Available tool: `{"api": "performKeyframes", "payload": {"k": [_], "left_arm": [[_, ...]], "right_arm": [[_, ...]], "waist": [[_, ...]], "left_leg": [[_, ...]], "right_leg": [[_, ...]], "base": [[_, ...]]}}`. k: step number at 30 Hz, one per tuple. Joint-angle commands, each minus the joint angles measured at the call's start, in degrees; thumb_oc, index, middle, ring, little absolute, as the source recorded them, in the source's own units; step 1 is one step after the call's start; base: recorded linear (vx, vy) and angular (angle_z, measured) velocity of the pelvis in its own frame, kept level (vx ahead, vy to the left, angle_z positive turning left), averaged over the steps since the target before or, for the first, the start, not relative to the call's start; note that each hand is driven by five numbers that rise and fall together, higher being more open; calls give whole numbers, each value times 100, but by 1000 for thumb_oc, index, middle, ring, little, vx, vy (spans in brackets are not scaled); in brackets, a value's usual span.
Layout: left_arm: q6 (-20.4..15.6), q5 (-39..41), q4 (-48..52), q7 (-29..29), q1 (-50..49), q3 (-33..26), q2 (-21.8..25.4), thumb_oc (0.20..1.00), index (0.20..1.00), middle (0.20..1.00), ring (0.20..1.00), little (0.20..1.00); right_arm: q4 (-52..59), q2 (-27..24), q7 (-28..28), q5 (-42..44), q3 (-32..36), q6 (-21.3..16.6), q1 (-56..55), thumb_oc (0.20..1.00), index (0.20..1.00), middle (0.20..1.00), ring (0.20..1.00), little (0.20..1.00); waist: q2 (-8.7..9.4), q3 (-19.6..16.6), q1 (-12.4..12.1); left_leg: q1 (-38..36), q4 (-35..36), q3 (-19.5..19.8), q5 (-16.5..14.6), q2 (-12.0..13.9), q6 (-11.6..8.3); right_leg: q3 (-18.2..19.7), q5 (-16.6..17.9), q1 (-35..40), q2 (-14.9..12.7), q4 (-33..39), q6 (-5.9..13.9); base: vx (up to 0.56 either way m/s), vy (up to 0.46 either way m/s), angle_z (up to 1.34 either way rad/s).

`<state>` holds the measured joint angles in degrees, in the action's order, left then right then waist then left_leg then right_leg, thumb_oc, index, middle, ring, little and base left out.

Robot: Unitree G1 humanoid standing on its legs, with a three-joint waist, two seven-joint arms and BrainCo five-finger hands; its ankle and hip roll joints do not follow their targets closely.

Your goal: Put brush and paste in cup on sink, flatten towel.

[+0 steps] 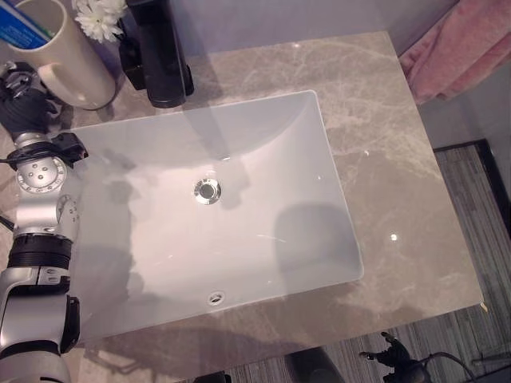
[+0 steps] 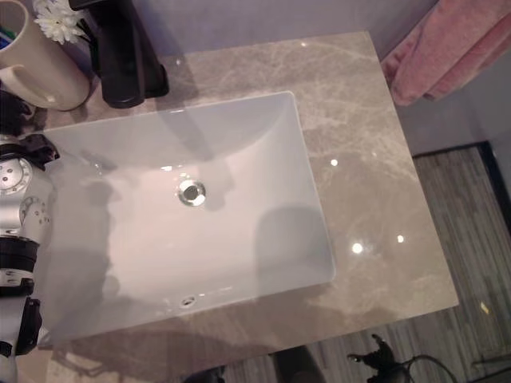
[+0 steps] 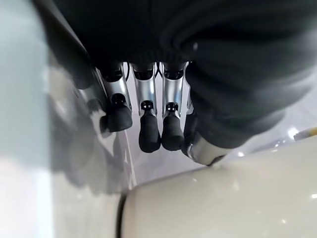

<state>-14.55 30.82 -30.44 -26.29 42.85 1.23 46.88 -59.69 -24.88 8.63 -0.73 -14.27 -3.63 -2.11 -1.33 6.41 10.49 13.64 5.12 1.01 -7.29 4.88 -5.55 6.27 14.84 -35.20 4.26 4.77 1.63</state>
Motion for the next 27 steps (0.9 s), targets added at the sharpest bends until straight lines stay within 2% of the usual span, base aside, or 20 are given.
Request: {"api": "performKeyframes", "payload": {"k": [1, 8, 14, 22, 27], "left_arm": [[196, -87, -327, -22, -157, 301, -409, 200, 200, 200, 200, 200], [211, -214, -191, -91, -503, 48, -512, 200, 200, 200, 200, 200], [214, -498, 351, -200, -1024, -323, -779, 200, 200, 200, 200, 200], [159, -851, 945, -288, -1482, -626, -1104, 200, 200, 200, 200, 200], [125, -1261, 1761, -310, -2112, -930, -1478, 200, 200, 200, 200, 200]], "right_arm": [[-154, -225, 119, 133, -90, -3, 54, 1000, 1000, 1000, 1000, 1000], [-112, -285, 114, 92, -46, -31, 53, 1000, 1000, 1000, 1000, 1000], [-114, -303, 69, 19, 4, -23, 32, 1000, 1000, 1000, 1000, 1000], [-381, -236, -22, -90, 73, 15, -13, 1000, 1000, 1000, 1000, 1000], [-593, -115, -58, -118, 188, 28, 1, 1000, 1000, 1000, 1000, 1000]], "waist": [[-11, 112, 181], [-45, -2, 130], [-24, -50, 73], [107, -76, -39], [199, -145, -173]], "left_leg": [[-499, -12, -36, 1072, 144, -254], [-631, -12, -62, 999, 164, -241], [-748, -12, -46, 859, 161, -205], [-972, -12, 57, 598, 109, -114], [-1299, -12, 194, 390, 9, 28]], "right_leg": [[64, -90, -99, -136, 23, 570], [59, -131, -1, -136, 23, 570], [-29, -131, 98, -209, 23, 594], [-213, -95, 347, -368, 23, 629], [-225, -91, 629, -418, 2, 663]], "base": [[9, -1, -3], [0, 0, 0], [-15, 6, 2], [-36, 22, 9], [-27, 42, 5]]}}
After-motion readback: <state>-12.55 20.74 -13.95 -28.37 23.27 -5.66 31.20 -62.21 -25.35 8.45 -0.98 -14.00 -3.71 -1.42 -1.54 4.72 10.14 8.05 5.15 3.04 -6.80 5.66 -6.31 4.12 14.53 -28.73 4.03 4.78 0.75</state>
